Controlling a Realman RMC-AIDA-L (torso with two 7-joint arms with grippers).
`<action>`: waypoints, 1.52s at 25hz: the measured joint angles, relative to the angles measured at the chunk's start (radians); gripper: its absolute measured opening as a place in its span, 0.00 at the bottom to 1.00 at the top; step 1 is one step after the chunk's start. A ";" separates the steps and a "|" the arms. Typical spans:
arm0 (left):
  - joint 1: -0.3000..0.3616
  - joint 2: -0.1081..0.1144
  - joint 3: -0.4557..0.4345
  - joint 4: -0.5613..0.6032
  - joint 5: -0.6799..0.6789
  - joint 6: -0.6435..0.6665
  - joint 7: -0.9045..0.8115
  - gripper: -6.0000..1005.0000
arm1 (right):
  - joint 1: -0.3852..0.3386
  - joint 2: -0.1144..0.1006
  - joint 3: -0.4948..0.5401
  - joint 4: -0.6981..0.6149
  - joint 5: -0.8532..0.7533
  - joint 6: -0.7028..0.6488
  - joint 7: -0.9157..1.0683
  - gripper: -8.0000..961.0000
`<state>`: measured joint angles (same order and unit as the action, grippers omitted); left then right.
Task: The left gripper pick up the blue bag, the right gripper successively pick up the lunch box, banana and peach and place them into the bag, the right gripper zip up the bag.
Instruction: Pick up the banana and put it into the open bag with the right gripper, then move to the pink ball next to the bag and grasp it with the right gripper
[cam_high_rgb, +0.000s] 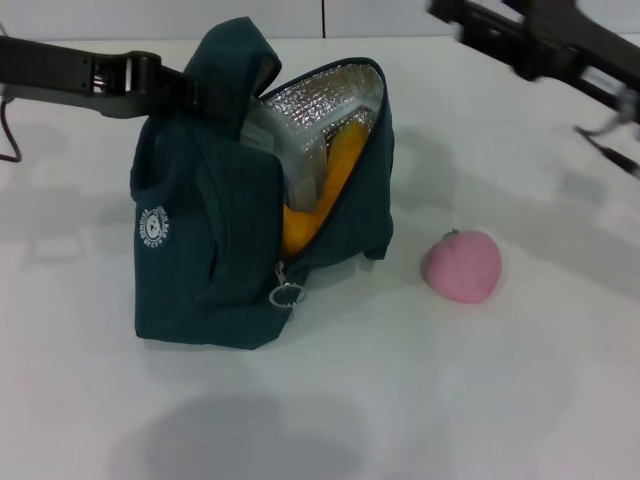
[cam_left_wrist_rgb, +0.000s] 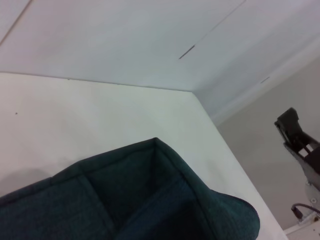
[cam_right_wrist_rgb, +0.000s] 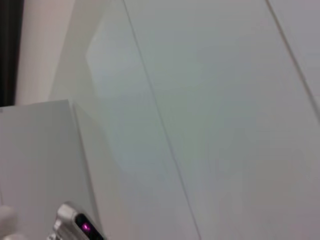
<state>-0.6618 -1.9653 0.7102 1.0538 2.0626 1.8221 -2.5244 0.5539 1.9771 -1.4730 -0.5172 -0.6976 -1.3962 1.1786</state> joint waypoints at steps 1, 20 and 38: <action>-0.001 0.000 0.000 0.000 0.000 0.000 0.000 0.05 | -0.017 -0.011 -0.001 -0.008 -0.009 -0.006 0.009 0.84; -0.003 -0.004 0.000 -0.011 -0.005 0.000 0.005 0.05 | -0.224 0.014 0.295 -0.243 -0.835 0.048 0.180 0.84; -0.009 -0.004 0.003 -0.011 -0.006 0.000 0.018 0.05 | -0.053 0.035 0.213 -0.015 -0.879 0.239 0.185 0.83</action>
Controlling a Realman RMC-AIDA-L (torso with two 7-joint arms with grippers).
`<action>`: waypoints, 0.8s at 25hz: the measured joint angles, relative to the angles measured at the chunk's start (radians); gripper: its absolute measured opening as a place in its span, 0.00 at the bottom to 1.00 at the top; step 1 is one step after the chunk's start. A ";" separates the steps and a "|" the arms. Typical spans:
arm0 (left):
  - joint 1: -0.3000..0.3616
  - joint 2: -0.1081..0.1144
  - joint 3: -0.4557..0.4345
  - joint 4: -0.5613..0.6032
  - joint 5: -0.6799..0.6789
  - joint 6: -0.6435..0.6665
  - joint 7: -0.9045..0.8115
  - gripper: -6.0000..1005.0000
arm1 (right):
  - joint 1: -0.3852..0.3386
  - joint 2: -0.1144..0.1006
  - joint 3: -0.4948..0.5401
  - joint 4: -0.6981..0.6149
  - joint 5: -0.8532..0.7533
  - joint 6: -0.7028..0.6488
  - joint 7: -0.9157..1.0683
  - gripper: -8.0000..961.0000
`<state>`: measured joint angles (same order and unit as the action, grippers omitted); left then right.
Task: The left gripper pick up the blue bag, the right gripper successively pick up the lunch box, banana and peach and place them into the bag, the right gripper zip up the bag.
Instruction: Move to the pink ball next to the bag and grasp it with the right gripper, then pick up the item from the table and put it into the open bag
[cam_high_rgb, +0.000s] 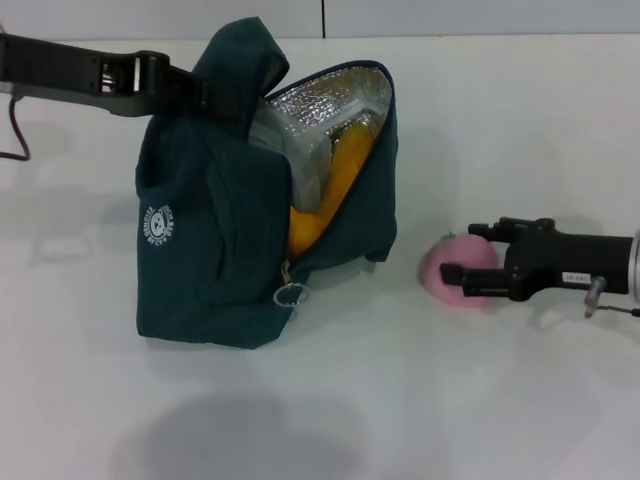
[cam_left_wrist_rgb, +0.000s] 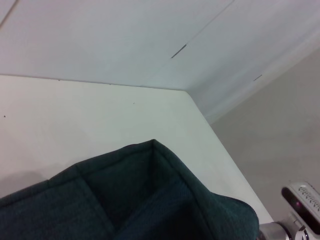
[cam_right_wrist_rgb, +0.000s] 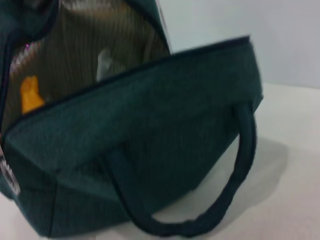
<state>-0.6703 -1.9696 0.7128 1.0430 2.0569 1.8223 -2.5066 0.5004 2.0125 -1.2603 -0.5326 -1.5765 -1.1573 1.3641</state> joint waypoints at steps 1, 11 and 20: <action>-0.001 0.000 0.000 0.000 0.000 0.000 0.000 0.05 | 0.001 0.000 -0.012 0.000 0.000 0.009 0.000 0.83; -0.003 0.000 -0.001 0.000 0.000 0.000 0.000 0.05 | -0.014 0.002 -0.022 -0.024 -0.001 0.013 -0.010 0.72; -0.003 0.000 -0.003 0.000 0.000 0.000 0.000 0.05 | -0.026 0.001 0.010 -0.034 0.007 -0.015 -0.012 0.40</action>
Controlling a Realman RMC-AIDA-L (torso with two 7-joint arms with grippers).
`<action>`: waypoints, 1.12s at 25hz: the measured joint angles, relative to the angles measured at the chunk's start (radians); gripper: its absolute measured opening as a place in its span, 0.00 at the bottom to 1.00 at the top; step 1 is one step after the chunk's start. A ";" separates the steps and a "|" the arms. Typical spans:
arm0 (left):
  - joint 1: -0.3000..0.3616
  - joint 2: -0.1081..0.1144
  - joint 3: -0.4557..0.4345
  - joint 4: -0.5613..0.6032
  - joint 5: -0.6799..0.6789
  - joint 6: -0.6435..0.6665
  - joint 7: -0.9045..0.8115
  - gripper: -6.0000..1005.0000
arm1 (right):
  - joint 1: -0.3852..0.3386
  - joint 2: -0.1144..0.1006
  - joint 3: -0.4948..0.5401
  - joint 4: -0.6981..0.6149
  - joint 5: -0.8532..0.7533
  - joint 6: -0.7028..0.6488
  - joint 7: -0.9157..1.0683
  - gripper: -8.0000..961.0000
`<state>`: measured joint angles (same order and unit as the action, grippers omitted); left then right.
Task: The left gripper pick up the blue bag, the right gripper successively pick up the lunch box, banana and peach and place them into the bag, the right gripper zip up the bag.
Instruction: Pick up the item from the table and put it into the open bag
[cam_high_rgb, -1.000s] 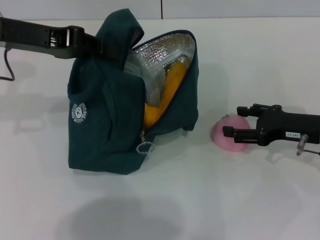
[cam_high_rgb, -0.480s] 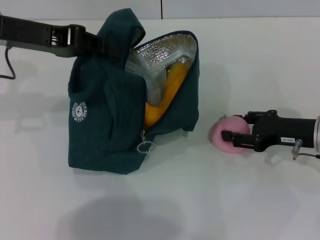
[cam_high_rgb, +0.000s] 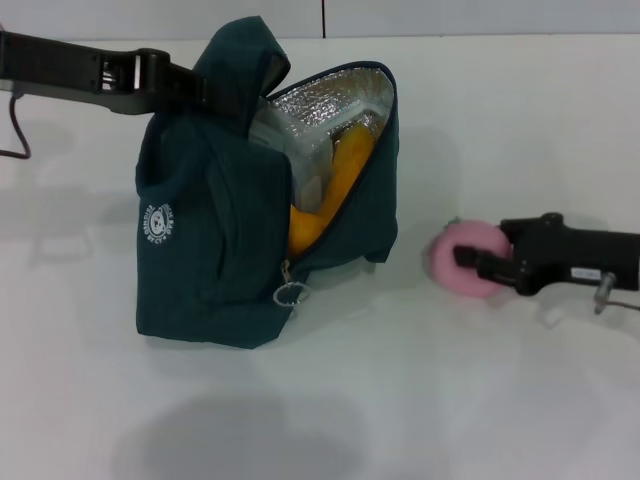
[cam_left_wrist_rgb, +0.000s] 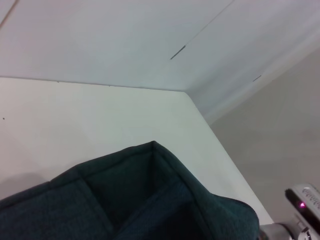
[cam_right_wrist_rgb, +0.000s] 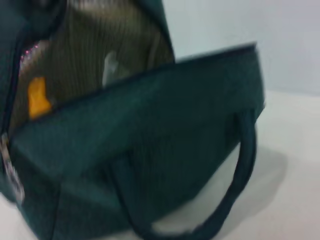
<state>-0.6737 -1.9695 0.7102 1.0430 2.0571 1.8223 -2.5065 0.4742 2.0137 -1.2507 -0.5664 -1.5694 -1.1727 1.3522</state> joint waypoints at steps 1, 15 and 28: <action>0.002 0.000 0.000 0.000 0.000 0.000 0.000 0.05 | -0.007 0.000 0.026 -0.008 0.001 -0.020 -0.001 0.39; 0.011 -0.008 0.000 0.000 -0.010 0.000 0.008 0.05 | 0.103 0.003 0.232 0.016 0.325 -0.331 -0.058 0.30; 0.014 -0.014 0.000 0.000 -0.012 -0.009 0.012 0.05 | 0.302 0.014 -0.133 0.111 0.365 -0.213 -0.057 0.18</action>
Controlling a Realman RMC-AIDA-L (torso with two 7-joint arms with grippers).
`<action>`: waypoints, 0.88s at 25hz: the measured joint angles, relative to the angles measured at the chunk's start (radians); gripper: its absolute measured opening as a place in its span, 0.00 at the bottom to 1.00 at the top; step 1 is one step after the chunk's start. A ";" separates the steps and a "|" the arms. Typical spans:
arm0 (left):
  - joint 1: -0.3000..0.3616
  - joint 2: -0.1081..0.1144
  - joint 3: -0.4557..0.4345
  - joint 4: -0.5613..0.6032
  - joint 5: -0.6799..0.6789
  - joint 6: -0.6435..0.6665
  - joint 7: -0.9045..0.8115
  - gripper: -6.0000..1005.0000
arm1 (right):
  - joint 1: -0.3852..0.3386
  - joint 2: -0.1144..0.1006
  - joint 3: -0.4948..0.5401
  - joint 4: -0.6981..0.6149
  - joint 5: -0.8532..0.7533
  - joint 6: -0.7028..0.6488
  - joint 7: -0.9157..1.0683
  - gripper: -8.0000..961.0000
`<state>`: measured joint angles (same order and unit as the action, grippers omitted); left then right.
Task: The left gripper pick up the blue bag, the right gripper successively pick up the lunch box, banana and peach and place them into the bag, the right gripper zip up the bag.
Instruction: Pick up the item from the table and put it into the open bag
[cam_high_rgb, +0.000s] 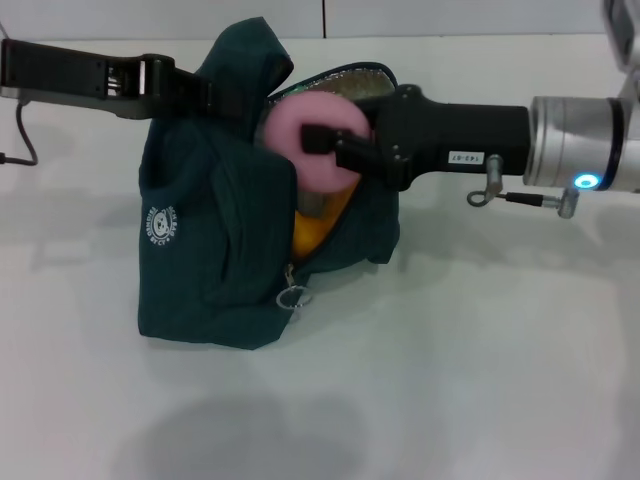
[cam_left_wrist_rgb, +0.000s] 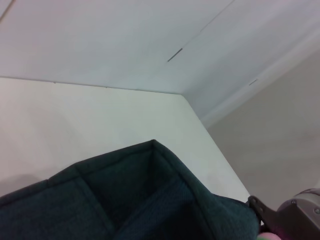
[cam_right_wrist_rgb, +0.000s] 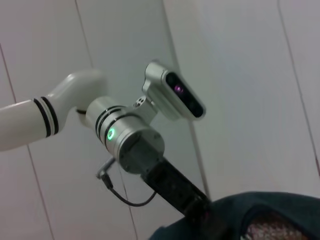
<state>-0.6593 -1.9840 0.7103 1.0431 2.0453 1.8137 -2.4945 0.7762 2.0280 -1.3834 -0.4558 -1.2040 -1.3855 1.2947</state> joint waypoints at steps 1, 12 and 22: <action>0.001 0.000 0.000 0.000 0.000 0.000 0.000 0.05 | 0.000 0.000 0.000 0.000 0.000 0.000 0.000 0.17; 0.013 0.006 0.000 0.000 -0.001 0.003 0.000 0.05 | 0.003 0.000 -0.004 -0.010 0.003 0.007 0.017 0.37; 0.016 0.008 0.000 0.000 -0.002 0.004 0.000 0.05 | -0.005 -0.001 0.003 -0.013 0.030 0.004 0.019 0.66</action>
<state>-0.6434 -1.9756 0.7103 1.0431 2.0432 1.8178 -2.4942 0.7711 2.0266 -1.3805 -0.4684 -1.1736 -1.3818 1.3133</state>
